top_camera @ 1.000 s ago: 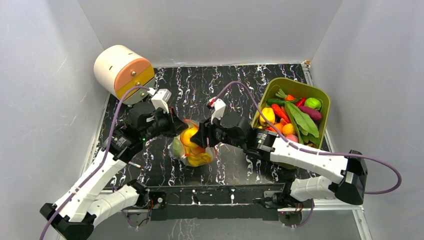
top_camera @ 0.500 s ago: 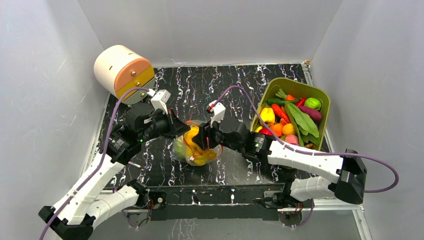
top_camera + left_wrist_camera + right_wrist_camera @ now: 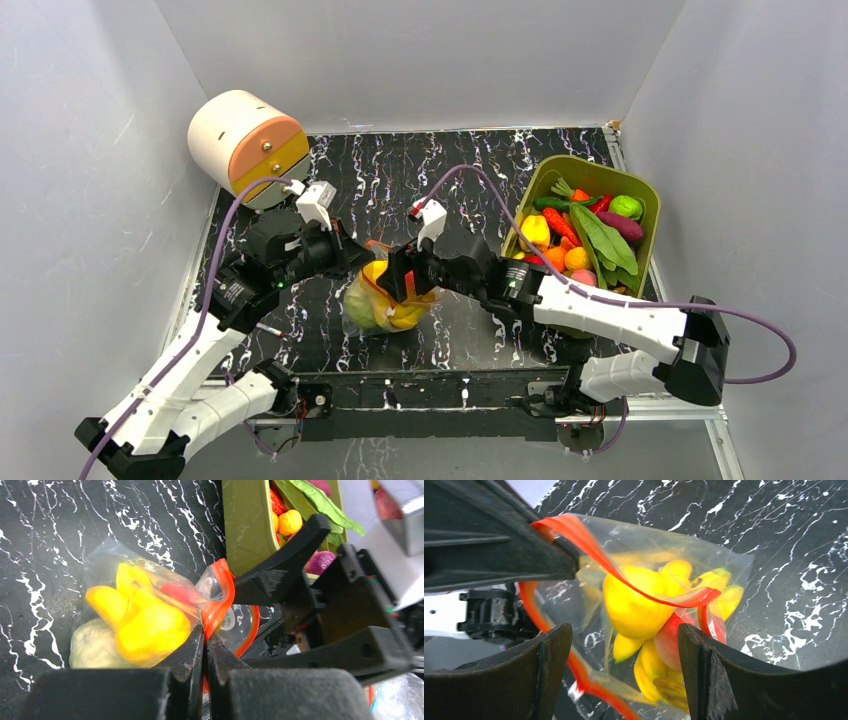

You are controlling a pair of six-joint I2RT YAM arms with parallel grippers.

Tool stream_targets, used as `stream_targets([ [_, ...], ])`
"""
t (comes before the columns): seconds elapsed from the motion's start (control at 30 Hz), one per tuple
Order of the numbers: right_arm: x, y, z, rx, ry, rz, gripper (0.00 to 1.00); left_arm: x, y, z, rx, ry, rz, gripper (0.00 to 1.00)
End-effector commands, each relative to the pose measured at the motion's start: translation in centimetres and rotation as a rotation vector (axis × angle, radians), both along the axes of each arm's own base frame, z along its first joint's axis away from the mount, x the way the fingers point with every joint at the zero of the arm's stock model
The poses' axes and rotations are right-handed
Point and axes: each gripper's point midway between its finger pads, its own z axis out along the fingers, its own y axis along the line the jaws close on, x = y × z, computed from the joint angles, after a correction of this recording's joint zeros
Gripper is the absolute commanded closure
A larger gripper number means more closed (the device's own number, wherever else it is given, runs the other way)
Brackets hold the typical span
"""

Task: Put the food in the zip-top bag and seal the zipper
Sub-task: Place the fake fruit in the zipper food storage bag, then pick up the fake fruit from the bin.

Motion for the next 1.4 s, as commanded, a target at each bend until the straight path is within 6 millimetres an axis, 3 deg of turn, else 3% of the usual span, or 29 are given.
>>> stream_targets([
  [0.0, -1.6, -0.1, 5.6, 0.146, 0.002, 0.042, 0.25, 0.3, 0.4, 0.6, 0.012, -0.057, 0.007, 1.00],
  [0.17, -1.9, -1.4, 8.2, 0.173, -0.005, 0.022, 0.28, 0.5, 1.3, -0.3, 0.072, -0.063, 0.029, 1.00],
  [0.37, -0.4, -3.5, 8.2, 0.058, -0.034, -0.080, 0.33, 0.8, 1.8, -1.2, 0.128, -0.088, 0.019, 1.00],
  [0.5, 1.5, -6.3, 8.2, -0.036, -0.063, -0.219, 0.39, 0.7, 2.3, -2.3, 0.178, -0.097, 0.008, 1.00],
  [0.63, 4.1, -10.4, 8.4, -0.129, -0.086, -0.392, 0.44, 0.4, 2.6, -3.4, 0.222, -0.113, -0.026, 1.00],
  [0.8, 7.2, -16.1, 7.3, -0.240, -0.052, -0.577, 0.46, 0.0, 2.8, -4.8, 0.244, -0.155, -0.066, 1.00],
  [1.1, 10.3, -25.1, 5.1, -0.422, -0.015, -0.831, 0.48, -0.5, 3.1, -7.1, 0.244, -0.183, -0.085, 1.00],
  [1.27, 12.1, -28.9, 2.7, -0.468, 0.054, -0.892, 0.48, -0.5, 3.2, -7.2, 0.245, -0.195, -0.081, 1.00],
  [1.37, 12.4, -30.1, 1.0, -0.485, 0.113, -0.905, 0.47, -0.6, 3.1, -7.3, 0.242, -0.194, -0.086, 1.00],
])
